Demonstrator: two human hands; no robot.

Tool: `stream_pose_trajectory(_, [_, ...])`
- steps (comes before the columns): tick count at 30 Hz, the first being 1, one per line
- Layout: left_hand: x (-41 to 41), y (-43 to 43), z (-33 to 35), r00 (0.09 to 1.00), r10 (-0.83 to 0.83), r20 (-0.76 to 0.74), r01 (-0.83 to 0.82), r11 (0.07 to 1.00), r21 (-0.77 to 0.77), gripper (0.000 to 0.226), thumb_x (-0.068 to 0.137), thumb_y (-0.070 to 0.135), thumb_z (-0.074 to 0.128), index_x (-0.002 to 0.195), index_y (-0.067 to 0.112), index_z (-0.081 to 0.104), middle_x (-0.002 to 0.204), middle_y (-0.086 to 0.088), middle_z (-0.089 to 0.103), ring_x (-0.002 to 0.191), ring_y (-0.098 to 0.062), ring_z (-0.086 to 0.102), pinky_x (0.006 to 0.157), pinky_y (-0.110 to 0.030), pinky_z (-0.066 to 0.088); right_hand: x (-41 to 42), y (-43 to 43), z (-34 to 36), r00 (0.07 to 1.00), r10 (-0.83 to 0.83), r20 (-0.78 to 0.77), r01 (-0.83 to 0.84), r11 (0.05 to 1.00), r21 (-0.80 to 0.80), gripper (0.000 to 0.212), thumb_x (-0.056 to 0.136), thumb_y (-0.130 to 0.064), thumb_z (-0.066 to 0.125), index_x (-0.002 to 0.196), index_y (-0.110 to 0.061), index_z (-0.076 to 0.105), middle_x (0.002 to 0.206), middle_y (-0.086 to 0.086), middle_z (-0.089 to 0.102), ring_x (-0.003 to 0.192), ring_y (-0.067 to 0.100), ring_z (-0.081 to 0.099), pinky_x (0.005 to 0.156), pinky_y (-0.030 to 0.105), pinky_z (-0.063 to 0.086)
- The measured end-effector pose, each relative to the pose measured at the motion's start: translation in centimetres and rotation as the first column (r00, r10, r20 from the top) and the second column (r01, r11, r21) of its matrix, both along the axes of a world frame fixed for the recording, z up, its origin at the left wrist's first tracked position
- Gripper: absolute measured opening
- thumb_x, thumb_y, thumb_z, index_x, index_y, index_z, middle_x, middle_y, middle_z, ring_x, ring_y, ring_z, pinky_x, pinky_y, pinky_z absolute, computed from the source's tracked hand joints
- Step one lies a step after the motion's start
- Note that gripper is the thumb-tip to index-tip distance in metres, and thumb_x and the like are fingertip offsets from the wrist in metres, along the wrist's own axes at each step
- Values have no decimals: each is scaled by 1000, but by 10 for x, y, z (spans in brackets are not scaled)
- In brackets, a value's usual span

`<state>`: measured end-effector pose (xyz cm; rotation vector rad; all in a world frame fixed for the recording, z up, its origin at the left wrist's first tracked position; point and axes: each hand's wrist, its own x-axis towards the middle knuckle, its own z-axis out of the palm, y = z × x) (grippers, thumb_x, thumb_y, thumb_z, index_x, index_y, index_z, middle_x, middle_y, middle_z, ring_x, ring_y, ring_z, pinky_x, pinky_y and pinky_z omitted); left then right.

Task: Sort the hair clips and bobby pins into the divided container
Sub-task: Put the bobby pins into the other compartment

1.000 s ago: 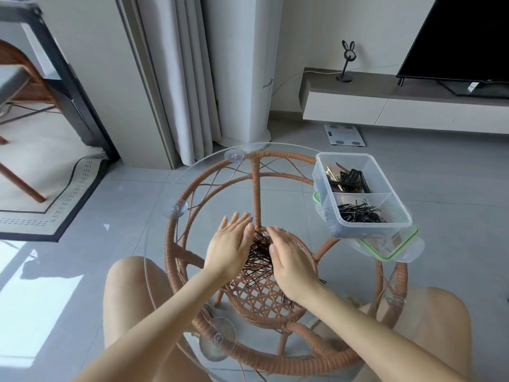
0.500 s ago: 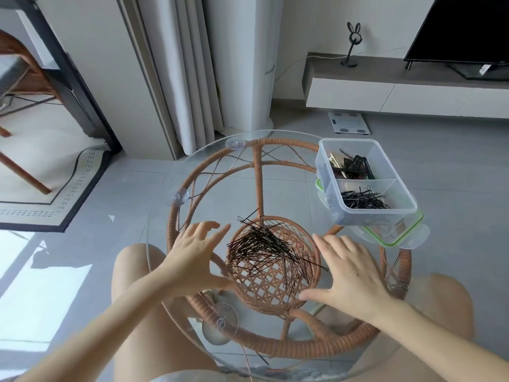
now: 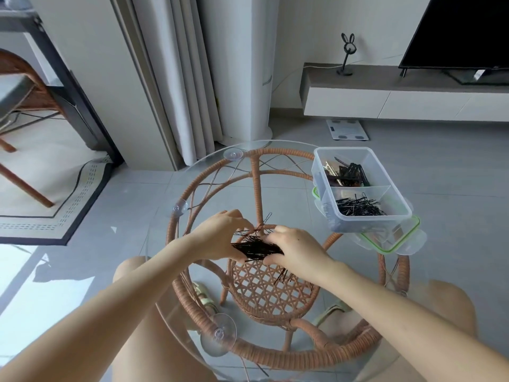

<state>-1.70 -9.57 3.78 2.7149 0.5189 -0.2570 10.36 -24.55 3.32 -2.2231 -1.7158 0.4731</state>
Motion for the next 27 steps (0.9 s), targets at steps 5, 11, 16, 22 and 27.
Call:
stream_pose_trajectory(5, [-5,-1,3,998,52,47,-49,997,-58,44,71,37,74,112,25,63,102,7,62,89,-13,59,81,-29,51,6,-4,5,998,-25,-56,27,999,35,21,84,-22,60,94,-4,66,94,9,63,86,24,58,72,30,42])
stream_pose_trajectory(11, [-10,-1,2,997,64,44,-62,996,-59,26,79,34,67,102,21,67,90,9,58,82,-12,57,76,-26,50,18,-10,36,994,-71,-86,78,993,92,18,82,-23,64,89,-7,69,86,6,66,76,17,55,65,25,36])
stream_pose_trajectory(16, [-11,0,2,998,52,35,-51,998,-41,26,85,30,61,109,19,66,103,3,65,86,-10,57,79,-21,47,37,-22,75,968,-147,-201,182,969,168,13,77,-21,70,86,-11,72,75,2,68,67,16,60,66,28,47])
stream_pose_trajectory(22, [-14,2,3,997,46,54,-45,999,-14,25,88,26,57,110,21,67,103,1,66,91,-14,62,84,-27,51,94,-39,111,969,-228,-95,245,940,238,7,74,-17,73,80,-14,71,74,10,68,64,23,57,69,37,48])
stream_pose_trajectory(27, [-12,1,4,995,37,96,-36,999,-7,23,91,22,54,107,19,69,100,0,67,88,-15,62,80,-26,50,142,-50,107,972,-186,145,186,982,16,10,76,-21,71,81,-12,71,77,5,66,69,20,55,68,33,44])
